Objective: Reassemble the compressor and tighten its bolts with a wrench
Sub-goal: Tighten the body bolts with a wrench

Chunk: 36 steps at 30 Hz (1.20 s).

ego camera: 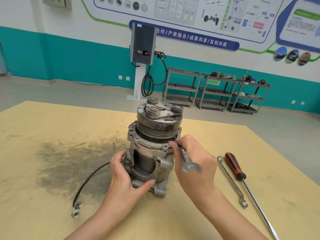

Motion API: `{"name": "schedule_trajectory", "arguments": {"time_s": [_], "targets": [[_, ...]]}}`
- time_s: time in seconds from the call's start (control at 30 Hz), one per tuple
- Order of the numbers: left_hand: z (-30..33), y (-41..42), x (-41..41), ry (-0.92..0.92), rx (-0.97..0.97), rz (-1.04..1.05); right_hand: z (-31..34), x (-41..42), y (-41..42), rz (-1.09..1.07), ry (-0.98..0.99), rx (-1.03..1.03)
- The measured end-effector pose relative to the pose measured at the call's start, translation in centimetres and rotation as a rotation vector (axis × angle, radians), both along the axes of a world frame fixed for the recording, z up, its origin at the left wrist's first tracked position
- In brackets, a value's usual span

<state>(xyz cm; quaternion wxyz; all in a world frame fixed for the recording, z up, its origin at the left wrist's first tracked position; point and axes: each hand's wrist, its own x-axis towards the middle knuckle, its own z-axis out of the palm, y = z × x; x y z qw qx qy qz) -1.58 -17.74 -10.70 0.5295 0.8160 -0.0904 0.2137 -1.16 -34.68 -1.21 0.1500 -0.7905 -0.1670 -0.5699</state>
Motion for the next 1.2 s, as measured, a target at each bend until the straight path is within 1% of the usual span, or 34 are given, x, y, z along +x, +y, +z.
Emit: {"name": "schedule_trajectory", "arguments": {"time_s": [0.1,0.27,0.4,0.53,0.6,0.73,0.83,0.9,1.0,1.07,1.1,1.17,1.2], "targets": [[0.1,0.0,0.1,0.007,0.003,0.001,0.6,-0.2,0.4,-0.126,-0.012,-0.111],[0.2,-0.1,0.0,0.016,-0.006,0.018,1.5,-1.1,1.0,-0.215,0.025,-0.200],[0.6,-0.3,-0.3,0.014,0.004,0.035,2.7,-1.8,1.8,-0.325,0.132,-0.297],[1.0,-0.7,-0.5,0.003,-0.005,0.054,3.3,-2.3,3.0,-0.426,0.244,-0.446],[1.2,-0.7,-0.6,-0.001,-0.007,0.051,3.7,-2.6,3.4,-0.460,0.297,-0.479],[1.4,-0.6,-0.8,0.008,-0.011,0.048,4.1,-2.7,3.8,-0.448,0.383,-0.500],[1.5,-0.6,-0.8,0.013,0.000,0.043,4.3,-2.5,3.7,-0.349,0.438,-0.506],[1.5,-0.6,-0.8,0.025,-0.011,0.040,4.6,-2.6,3.4,-0.304,0.444,-0.509],[1.5,-0.6,-1.0,0.046,-0.048,0.025,5.3,-2.9,2.6,-0.281,0.412,-0.596],[1.5,-0.6,-0.9,0.055,-0.065,0.026,6.4,-3.0,2.0,-0.236,0.368,-0.563],[1.5,-0.5,-0.9,0.062,-0.077,0.026,7.0,-3.0,1.5,-0.201,0.359,-0.488],[1.5,-0.3,-0.9,0.073,-0.106,0.017,7.8,-3.0,0.1,-0.139,0.416,-0.262],[1.5,-0.2,-0.9,0.074,-0.119,0.016,7.8,-3.0,-1.0,-0.109,0.504,-0.142]]}}
